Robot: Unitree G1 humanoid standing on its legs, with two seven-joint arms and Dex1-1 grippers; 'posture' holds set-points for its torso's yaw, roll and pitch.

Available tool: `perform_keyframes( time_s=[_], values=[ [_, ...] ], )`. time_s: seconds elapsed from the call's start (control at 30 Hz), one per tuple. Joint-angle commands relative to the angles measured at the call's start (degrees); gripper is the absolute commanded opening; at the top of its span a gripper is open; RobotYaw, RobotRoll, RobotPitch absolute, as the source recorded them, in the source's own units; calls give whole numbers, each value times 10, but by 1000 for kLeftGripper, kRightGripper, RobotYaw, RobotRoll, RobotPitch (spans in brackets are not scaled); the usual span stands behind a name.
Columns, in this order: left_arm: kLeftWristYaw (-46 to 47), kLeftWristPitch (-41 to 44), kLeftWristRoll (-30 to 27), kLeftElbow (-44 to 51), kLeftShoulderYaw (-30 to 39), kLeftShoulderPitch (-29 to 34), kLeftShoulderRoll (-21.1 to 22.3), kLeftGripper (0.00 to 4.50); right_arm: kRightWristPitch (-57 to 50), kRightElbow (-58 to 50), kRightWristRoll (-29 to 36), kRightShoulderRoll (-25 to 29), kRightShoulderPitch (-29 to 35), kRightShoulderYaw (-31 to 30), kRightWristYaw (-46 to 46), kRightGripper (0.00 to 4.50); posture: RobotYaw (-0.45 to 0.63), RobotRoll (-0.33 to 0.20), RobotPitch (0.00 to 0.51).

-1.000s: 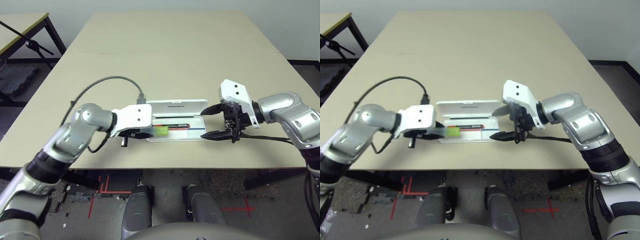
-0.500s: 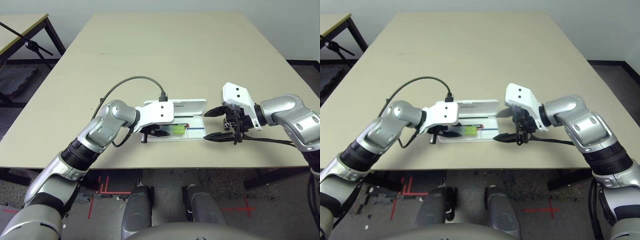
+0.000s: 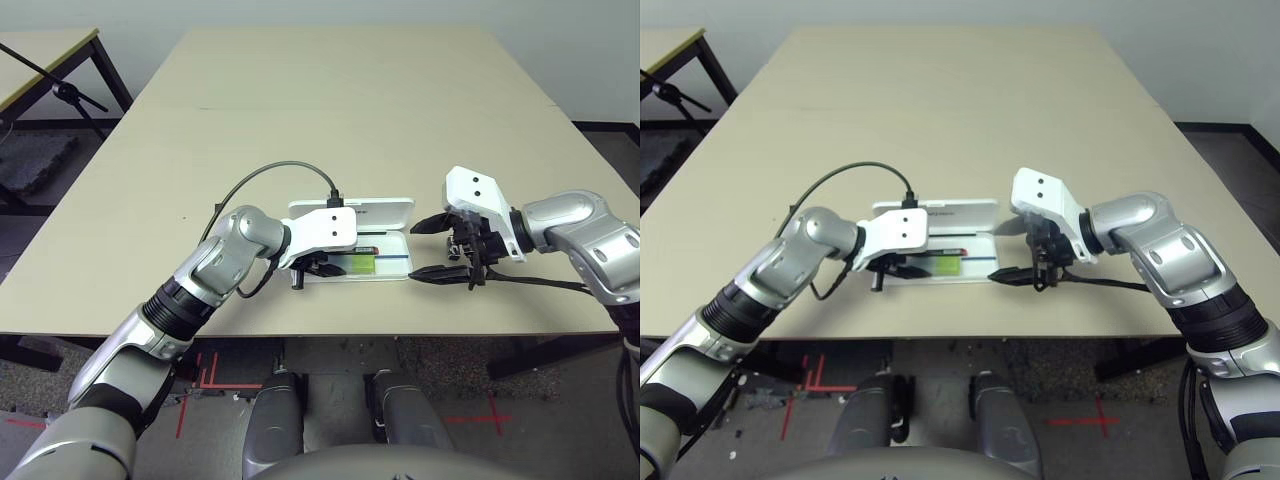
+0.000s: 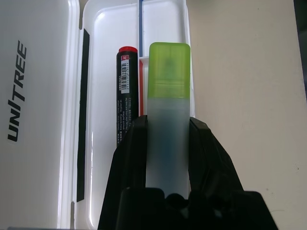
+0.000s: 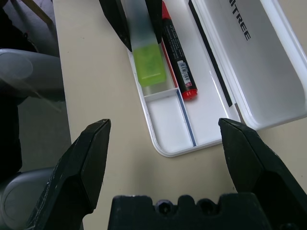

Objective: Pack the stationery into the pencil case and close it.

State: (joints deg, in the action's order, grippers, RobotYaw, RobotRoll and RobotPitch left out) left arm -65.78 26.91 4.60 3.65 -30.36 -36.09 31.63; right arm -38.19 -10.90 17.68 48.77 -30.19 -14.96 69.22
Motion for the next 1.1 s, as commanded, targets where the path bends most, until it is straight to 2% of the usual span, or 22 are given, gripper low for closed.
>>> perform_keyframes(
  time_s=[0.03, 0.27, 0.43, 0.7, 0.87, 1.1],
  values=[
    [2, 3, 8, 1, -3, -4, 1, 1823, -1, -8, -4, 5, 7, 1, -2, 4500, -78, 0, 75],
    [-12, 8, -9, 8, 9, -9, 9, 4430, -2, -5, -5, 5, 10, -1, -2, 4500, -77, 0, 80],
    [-23, -1, -45, 30, 51, -9, 19, 4472, -7, -3, 2, 5, 11, 3, 1, 4500, -76, 0, 84],
    [-65, -11, -103, 72, 120, 13, 100, 4472, -15, 14, 6, 13, 13, 7, 7, 4500, -63, 0, 88],
    [-77, -5, -134, 104, 152, 37, 136, 4472, -16, 26, 7, 10, 15, 7, 8, 4500, -53, 0, 86],
    [-57, 8, -156, 117, 154, 40, 120, 4472, -49, 26, 13, 3, 18, 12, -10, 4500, -52, 0, 89]
  ],
)
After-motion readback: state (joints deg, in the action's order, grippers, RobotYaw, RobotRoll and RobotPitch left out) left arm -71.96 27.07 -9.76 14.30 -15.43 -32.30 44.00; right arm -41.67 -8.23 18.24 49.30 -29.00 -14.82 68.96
